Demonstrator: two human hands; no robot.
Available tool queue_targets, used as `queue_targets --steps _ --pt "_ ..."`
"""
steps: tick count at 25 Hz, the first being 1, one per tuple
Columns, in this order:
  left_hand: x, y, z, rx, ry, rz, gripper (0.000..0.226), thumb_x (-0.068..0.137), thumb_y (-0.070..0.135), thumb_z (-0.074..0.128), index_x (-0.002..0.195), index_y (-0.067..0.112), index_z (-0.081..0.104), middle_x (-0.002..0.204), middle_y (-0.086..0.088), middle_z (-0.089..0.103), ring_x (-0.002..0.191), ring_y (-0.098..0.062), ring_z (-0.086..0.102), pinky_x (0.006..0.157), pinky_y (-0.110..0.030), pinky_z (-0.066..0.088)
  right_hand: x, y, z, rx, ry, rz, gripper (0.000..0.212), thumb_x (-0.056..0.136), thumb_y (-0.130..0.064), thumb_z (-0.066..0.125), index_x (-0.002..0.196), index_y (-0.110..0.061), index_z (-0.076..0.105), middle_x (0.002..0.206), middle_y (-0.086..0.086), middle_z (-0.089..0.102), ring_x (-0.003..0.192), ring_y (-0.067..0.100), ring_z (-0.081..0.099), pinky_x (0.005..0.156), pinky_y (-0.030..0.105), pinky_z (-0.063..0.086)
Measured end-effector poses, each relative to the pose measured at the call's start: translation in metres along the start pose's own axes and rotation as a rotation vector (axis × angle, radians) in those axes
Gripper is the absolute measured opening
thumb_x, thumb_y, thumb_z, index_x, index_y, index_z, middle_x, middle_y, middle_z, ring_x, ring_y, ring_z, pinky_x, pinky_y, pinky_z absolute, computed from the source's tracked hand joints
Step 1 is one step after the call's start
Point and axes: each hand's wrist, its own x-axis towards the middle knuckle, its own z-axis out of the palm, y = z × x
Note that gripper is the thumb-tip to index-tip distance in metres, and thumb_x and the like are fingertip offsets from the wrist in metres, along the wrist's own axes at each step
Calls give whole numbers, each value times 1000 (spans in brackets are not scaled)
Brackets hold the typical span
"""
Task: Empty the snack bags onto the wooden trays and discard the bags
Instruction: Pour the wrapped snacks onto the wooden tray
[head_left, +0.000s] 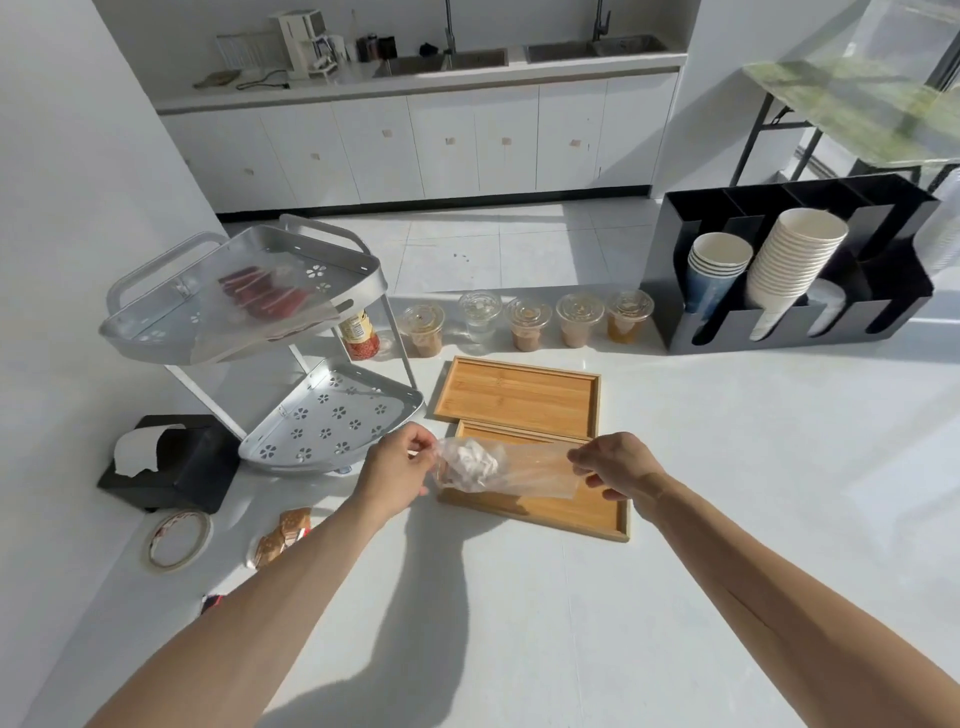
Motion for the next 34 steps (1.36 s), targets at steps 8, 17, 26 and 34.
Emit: queue_targets --steps 8,17,26,34 --pt "33 39 10 493 31 147 22 93 8 48 86 25 59 81 8 64 76 -21 59 55 -27 40 47 25 25 114 -13 140 17 90 -26 67 84 -10 70 88 7 69 74 20 59 65 32 46" --pt "52 63 11 511 -33 531 14 91 9 54 90 22 60 87 5 65 78 -21 59 66 -40 53 61 29 37 261 -33 240 16 91 -22 65 96 -8 69 81 4 70 64 17 62 65 32 45" --pt "57 74 9 507 -62 577 12 92 11 54 91 21 60 89 1 62 82 -24 58 71 -45 52 60 33 45 329 -71 249 13 91 -20 64 93 -7 69 82 7 68 69 19 59 58 27 44" --pt "52 86 -3 561 -85 583 12 93 12 53 94 19 63 93 1 61 83 -23 58 72 -44 51 57 23 51 367 -86 213 14 91 -20 65 93 -7 66 81 6 66 68 17 59 58 27 45"
